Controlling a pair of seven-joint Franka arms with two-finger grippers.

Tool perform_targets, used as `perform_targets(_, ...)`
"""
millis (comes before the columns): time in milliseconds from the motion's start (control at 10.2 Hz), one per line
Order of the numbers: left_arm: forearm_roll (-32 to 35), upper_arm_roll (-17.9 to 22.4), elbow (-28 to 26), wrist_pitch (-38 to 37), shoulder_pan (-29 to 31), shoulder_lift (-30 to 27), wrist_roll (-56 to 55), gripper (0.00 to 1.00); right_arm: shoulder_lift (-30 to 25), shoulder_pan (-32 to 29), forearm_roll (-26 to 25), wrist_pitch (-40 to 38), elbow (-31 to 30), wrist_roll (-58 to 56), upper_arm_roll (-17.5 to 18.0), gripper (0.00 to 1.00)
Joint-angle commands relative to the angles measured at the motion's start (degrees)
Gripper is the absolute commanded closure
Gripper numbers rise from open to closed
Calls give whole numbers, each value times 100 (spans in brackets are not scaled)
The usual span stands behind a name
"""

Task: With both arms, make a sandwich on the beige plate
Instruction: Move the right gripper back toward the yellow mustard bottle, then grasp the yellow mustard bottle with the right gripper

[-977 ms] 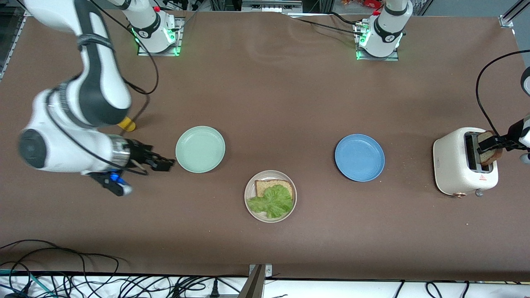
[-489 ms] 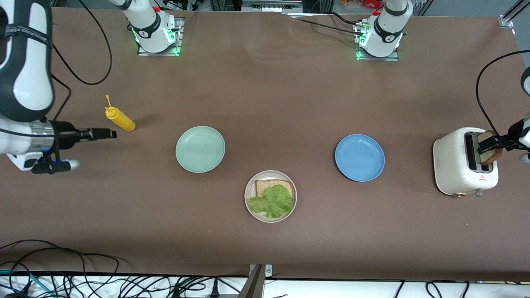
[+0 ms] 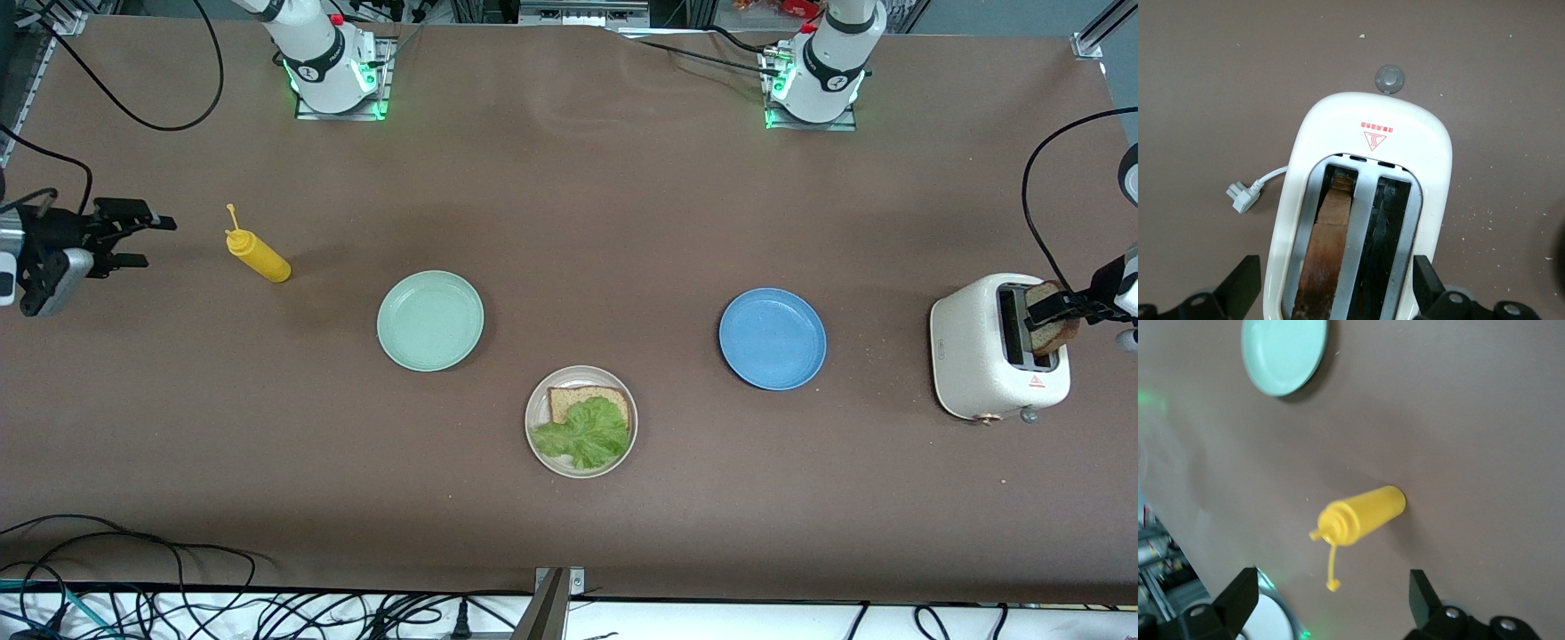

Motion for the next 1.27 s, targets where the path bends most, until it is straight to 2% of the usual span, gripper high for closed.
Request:
perform_targets(0,120,-46,-82,0,40,-118,-8,0,-80,-397,775,487,-962,-2323,-44,0)
perform_targets(195,120,-46,-82,0,48,-118,1,0,481,-618,1795,463,-1264,-4057,-44,0)
perform_targets(391,120,-46,-82,0,48,-118,-8,0,992,-654,2439,358,-1290,-5403,-35,0)
perform_targets(782,120,-46,-82,0,48,-118,-17,0,1432,-654,3029,331,-1361,-6532,8,0)
perform_targets(1173,120,-46,-82,0,40,-118,-17,0,1731,-654,3495,164,-1448,-6798,88,0)
